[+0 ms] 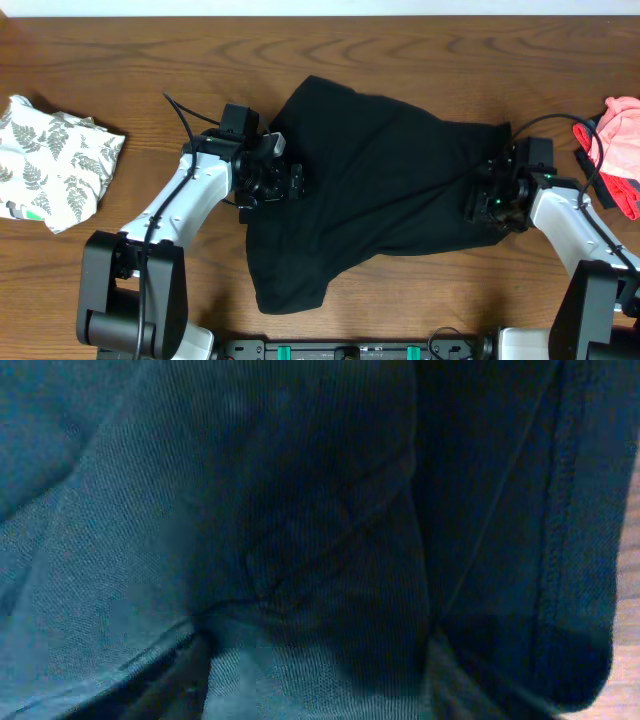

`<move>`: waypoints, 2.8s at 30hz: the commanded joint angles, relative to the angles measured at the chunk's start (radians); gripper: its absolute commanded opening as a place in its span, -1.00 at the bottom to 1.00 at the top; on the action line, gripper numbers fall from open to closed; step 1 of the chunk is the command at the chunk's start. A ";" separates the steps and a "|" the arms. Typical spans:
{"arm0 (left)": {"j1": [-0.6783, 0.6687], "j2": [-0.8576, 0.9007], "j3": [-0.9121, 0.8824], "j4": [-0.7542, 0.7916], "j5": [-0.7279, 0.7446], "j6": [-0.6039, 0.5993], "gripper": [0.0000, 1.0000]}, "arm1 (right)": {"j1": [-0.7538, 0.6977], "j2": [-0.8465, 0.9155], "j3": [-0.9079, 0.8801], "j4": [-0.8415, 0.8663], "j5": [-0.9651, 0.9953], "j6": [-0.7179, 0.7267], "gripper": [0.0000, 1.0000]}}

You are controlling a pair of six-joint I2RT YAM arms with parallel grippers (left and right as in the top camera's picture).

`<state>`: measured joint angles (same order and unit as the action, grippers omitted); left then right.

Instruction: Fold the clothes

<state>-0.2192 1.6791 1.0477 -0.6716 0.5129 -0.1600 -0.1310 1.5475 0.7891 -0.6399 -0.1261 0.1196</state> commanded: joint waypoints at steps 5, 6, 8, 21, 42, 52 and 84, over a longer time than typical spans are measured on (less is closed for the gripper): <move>-0.001 -0.009 0.000 -0.001 -0.008 0.001 0.95 | -0.006 -0.003 -0.006 0.002 -0.013 0.000 -0.64; -0.001 -0.009 0.000 0.000 -0.008 0.001 0.95 | -0.006 -0.002 -0.006 0.002 -0.013 0.000 -0.81; -0.001 -0.009 0.000 0.000 -0.008 0.001 0.95 | -0.006 -0.003 -0.006 0.002 -0.013 0.000 -0.88; -0.001 -0.009 0.000 0.000 -0.008 0.001 0.95 | -0.006 -0.006 0.029 -0.071 0.005 0.045 -0.97; -0.001 -0.009 0.000 0.000 -0.008 0.001 0.95 | -0.036 -0.007 0.225 -0.564 0.301 0.252 -0.97; -0.001 -0.009 0.000 0.000 -0.008 0.001 0.95 | -0.036 -0.006 0.225 -0.659 0.267 0.269 -0.65; -0.103 0.097 0.019 0.711 -0.054 0.001 0.43 | -0.024 0.306 0.401 -0.177 0.118 0.065 -0.97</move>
<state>-0.3168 1.7260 1.0515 0.0284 0.4831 -0.1604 -0.1577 1.8256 1.1946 -0.8249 -0.0013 0.2073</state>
